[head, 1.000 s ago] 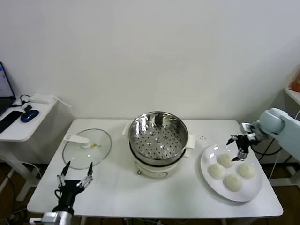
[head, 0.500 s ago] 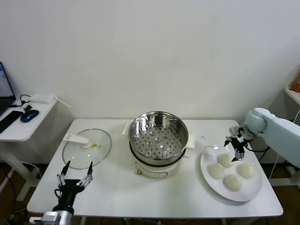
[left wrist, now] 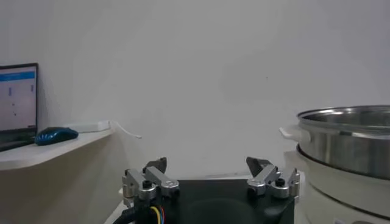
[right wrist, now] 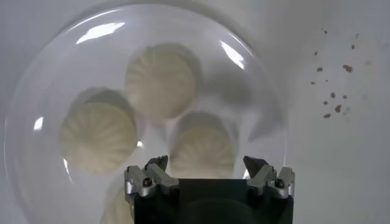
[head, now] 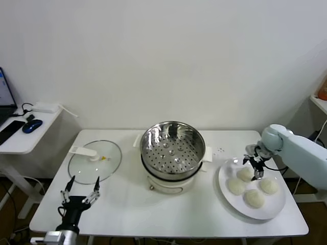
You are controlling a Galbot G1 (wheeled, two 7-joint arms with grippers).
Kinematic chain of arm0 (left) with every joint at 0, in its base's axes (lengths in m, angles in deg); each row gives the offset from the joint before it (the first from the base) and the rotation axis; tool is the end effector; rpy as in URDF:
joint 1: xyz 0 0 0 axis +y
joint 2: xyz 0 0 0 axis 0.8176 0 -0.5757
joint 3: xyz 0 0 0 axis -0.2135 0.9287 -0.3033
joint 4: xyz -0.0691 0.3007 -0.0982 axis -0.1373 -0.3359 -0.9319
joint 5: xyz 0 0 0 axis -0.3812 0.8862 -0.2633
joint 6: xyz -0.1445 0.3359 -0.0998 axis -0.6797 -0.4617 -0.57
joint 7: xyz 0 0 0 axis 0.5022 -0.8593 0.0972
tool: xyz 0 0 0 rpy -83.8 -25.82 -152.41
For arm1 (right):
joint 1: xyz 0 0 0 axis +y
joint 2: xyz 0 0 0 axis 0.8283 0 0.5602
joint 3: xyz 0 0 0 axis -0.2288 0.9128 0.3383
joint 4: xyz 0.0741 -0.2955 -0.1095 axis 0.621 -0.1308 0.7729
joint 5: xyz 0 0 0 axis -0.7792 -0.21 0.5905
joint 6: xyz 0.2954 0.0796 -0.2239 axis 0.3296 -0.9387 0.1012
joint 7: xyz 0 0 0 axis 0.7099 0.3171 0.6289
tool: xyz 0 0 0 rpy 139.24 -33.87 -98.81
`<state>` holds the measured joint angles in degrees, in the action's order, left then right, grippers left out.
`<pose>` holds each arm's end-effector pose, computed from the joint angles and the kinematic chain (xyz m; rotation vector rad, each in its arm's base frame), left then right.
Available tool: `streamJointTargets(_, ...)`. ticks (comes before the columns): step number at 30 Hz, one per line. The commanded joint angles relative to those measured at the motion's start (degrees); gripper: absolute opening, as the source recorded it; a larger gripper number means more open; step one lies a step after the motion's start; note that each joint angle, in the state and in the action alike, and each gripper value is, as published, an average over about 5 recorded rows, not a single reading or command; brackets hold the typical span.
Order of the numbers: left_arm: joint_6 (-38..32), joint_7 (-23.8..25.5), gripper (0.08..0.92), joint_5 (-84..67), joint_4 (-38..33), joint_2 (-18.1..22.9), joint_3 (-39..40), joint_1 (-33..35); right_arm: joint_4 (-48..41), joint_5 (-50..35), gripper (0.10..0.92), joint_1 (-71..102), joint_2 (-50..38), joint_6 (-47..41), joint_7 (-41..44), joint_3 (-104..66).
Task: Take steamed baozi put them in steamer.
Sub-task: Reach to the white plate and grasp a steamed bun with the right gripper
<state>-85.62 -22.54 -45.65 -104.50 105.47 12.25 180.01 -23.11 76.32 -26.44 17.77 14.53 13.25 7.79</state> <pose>0.1846 0.0943 -0.3209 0.0445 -3.1024 -0.1477 0.5405 -0.1919 -0.2373 1.2752 -1.2039 1.3756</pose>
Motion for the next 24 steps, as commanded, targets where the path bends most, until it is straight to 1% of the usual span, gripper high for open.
streamJointTargets(1, -0.05, -0.02, 0.823, -0.05, 0.03, 0.02, -0.05, 0.04, -0.50, 1.37, 0.823, 1.31, 0.44, 0.27, -0.05, -1.65)
streamJointTargets(7, -0.05, -0.04, 0.823, -0.02, 0.06, 0.02, -0.09, 0.08, -1.09, 2.07, 0.821, 2.42, 0.58, 0.29, -0.18, -3.56)
streamJointTargets(10, -0.03, -0.04, 0.823, 0.04, 0.07, 0.04, -0.05, 0.07, -1.12, 1.97, 0.795, 2.80, 0.67, 0.25, -0.31, -4.20)
streamJointTargets(17, 0.02, -0.06, 0.823, 0.16, 0.00, 0.12, -0.03, 0.05, -1.37, 1.48, 0.704, 3.13, 0.98, 0.08, -0.50, -4.91)
streamJointTargets(24, -0.02, -0.09, 0.823, 0.18, 0.10, 0.18, -0.09, 0.11, -1.10, 0.59, 0.675, 3.14, 0.60, -0.13, -0.55, -4.89)
